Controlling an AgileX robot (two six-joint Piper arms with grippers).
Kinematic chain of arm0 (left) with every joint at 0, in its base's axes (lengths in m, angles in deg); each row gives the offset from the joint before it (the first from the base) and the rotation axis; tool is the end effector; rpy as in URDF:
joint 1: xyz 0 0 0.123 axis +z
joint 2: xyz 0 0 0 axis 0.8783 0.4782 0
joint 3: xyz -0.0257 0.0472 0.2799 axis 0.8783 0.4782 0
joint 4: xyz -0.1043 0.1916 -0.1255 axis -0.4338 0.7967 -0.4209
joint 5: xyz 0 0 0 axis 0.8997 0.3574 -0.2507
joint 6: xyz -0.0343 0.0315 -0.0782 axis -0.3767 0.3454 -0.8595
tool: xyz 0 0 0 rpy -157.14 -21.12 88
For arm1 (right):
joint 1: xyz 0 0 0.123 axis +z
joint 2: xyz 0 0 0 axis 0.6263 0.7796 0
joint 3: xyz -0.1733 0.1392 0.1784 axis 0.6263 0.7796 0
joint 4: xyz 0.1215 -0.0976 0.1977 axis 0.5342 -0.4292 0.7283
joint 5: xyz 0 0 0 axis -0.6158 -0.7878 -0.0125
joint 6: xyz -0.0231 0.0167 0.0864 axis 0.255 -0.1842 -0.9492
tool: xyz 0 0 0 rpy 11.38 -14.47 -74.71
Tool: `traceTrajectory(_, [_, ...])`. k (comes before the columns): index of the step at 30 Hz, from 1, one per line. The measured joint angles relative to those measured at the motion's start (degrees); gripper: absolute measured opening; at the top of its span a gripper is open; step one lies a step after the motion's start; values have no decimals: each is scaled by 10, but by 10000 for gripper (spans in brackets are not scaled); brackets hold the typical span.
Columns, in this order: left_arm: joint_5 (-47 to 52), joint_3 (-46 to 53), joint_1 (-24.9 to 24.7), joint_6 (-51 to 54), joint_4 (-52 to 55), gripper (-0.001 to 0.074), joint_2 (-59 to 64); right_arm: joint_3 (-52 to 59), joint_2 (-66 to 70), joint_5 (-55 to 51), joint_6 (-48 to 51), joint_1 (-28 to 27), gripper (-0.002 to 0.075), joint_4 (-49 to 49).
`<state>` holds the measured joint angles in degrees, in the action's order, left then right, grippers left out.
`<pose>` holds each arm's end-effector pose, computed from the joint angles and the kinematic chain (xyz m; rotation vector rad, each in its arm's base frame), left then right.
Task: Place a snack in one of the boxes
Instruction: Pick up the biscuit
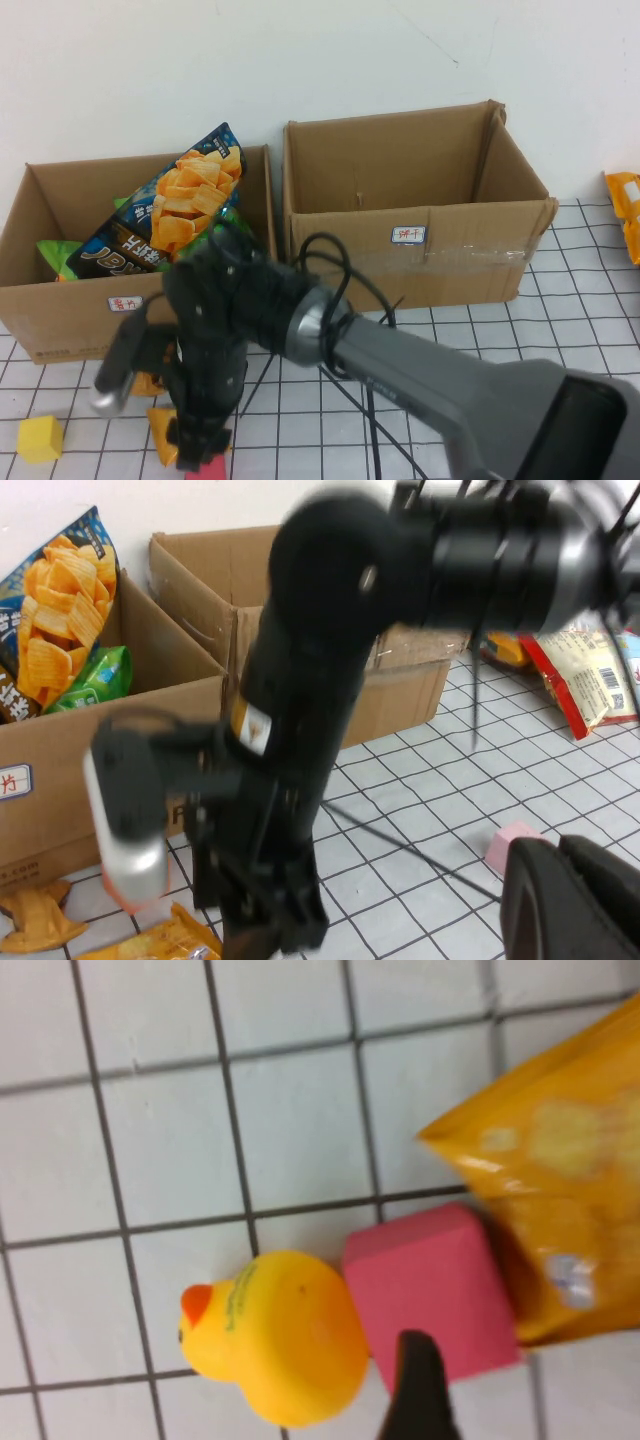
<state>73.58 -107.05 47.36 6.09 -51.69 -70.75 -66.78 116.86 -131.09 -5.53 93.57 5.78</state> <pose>0.0167 -0.0369 0.2688 0.3583 1.7094 -0.5893 0.3019 0.4454 0.1617 -1.8972 2.1456 0.2592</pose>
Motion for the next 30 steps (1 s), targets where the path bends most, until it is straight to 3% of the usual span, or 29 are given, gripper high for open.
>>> traceTrajectory(14, [1, 0, 0, 0, -1, -1, 0, 0, 32, 93, 86, 0, 501, 55])
traceTrajectory(30, [1, 0, 0, 0, -1, -1, 0, 0, 56, 136, 94, 0, 501, 59])
